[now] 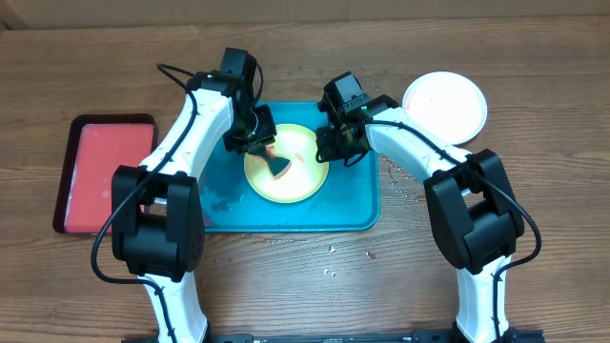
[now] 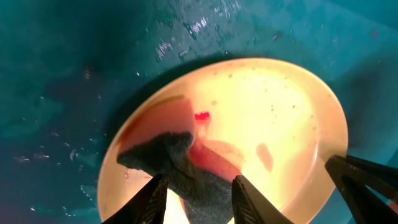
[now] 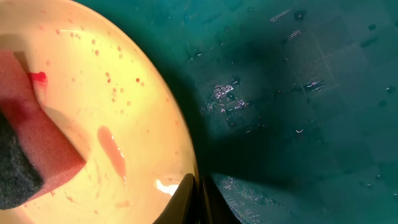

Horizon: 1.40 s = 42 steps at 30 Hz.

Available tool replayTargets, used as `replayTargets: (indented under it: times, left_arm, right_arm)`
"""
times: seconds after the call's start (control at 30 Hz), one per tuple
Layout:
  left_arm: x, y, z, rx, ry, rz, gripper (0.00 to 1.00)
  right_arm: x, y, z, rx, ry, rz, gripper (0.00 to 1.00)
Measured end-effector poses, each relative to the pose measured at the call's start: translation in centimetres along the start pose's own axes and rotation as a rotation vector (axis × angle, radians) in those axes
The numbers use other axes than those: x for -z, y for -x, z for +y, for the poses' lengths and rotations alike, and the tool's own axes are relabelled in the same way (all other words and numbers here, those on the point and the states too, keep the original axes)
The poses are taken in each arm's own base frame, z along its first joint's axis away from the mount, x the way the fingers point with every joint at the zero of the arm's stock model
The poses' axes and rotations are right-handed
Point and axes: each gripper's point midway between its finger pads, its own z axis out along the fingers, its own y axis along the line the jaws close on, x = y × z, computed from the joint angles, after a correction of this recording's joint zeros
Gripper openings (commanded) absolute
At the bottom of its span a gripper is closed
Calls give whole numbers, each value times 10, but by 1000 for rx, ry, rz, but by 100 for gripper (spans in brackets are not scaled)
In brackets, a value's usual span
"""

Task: Clean dirty plates on tray and stack at the side
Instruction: 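Scrub the yellow plate with the sponge in the left gripper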

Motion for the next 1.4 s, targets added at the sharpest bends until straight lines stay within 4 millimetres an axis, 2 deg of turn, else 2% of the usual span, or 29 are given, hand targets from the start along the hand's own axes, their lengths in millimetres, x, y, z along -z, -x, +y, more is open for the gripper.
replayTargets:
  times: [0.27, 0.37, 0.5, 0.57, 0.6, 0.73, 0.83, 1.0, 1.13, 1.3, 1.4]
  left_arm:
    - [-28, -31, 7, 104, 44, 64, 36]
    - [-34, -34, 12, 158, 71, 52, 35]
    - [-38, -23, 11, 191, 64, -2, 20]
    - [-39, -18, 10, 202, 59, -29, 6]
    - [-39, -16, 10, 207, 57, -38, 5]
    - [-39, -14, 9, 206, 53, -43, 4]
    - [-40, -17, -1, 179, 0, -15, 4]
    - [-37, -22, -36, 74, -173, 33, 4]
    - [-34, -26, -55, 19, -259, 54, 4]
    - [-35, -29, -52, -1, -229, 53, 4]
    - [-38, -29, -42, 3, -168, 40, 4]
  right_arm:
    - [0, 0, 0, 0, 0, -1, 4]
    - [0, 0, 0, 0, 0, 0, 4]
    - [0, 0, 0, 0, 0, 0, 4]
    - [0, 0, 0, 0, 0, 0, 4]
    - [0, 0, 0, 0, 0, 0, 4]
    - [0, 0, 0, 0, 0, 1, 4]
    - [0, 0, 0, 0, 0, 0, 4]
    - [0, 0, 0, 0, -1, 1, 4]
    - [0, 0, 0, 0, 0, 0, 4]
    - [0, 0, 0, 0, 0, 1, 4]
    - [0, 0, 0, 0, 0, 1, 4]
